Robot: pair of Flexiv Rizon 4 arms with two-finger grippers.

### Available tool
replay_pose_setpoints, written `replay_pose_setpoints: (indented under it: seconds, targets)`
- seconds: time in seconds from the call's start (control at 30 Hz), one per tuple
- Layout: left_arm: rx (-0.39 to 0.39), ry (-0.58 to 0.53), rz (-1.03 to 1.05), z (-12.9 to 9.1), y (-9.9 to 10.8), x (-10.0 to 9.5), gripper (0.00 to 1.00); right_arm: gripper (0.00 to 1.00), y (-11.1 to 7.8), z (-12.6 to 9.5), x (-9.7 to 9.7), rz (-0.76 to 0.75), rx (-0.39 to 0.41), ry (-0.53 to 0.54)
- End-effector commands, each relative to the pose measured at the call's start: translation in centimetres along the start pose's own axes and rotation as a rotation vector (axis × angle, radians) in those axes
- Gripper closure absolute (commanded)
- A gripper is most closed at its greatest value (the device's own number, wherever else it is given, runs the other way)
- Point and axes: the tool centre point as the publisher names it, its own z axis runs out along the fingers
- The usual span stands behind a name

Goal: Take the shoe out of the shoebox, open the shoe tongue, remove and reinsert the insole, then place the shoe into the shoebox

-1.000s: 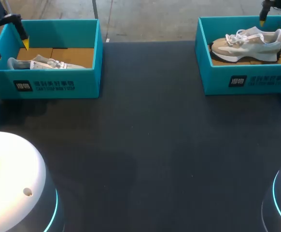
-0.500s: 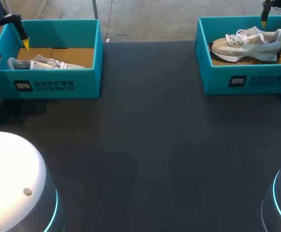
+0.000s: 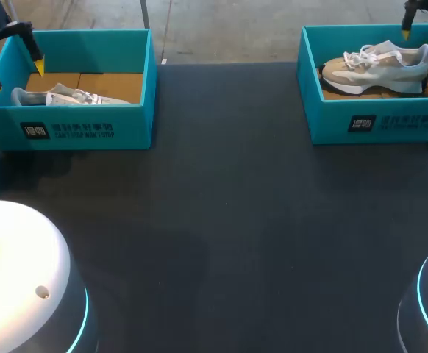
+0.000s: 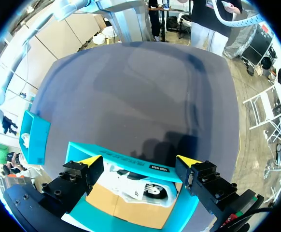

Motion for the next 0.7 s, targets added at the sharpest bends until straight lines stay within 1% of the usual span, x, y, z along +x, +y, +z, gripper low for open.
replay_pose_setpoints:
  seconds: [0.03,0.07,0.1,0.2,0.23,0.3,0.37,0.47,0.7]
  targets:
    - [-0.003,-0.001,0.001,0.1,-0.1,0.1,0.00,0.23,1.3,1.2,0.3,-0.002,0.020,-0.009]
    - [-0.003,-0.001,0.001,0.1,-0.1,0.1,0.00,0.39,1.4,1.4,0.2,-0.003,0.022,-0.010]
    - [-0.003,-0.001,0.001,0.1,-0.1,0.1,0.00,0.44,1.5,1.6,0.1,-0.005,0.023,-0.014]
    - [-0.003,-0.001,0.001,0.1,-0.1,0.1,0.00,0.42,1.8,2.1,-0.1,-0.010,0.027,-0.025]
    - [-0.003,-0.001,0.001,0.1,-0.1,0.1,0.00,0.50,1.8,2.4,-0.2,-0.010,0.029,-0.029]
    - [-0.003,-0.001,0.001,0.1,-0.1,0.1,0.00,0.52,1.8,2.8,-0.4,-0.015,0.037,-0.043]
    - [-0.003,-0.001,0.001,0.1,-0.1,0.1,0.00,0.50,1.7,3.6,-0.6,-0.016,0.040,-0.047]
    - [-0.003,-0.001,0.001,0.1,-0.1,0.1,0.00,0.51,1.7,4.5,-0.9,-0.023,0.054,-0.065]
    - [-0.003,-0.001,0.001,0.1,-0.1,0.1,0.00,0.53,2.4,6.1,-1.5,-0.020,0.066,-0.102]
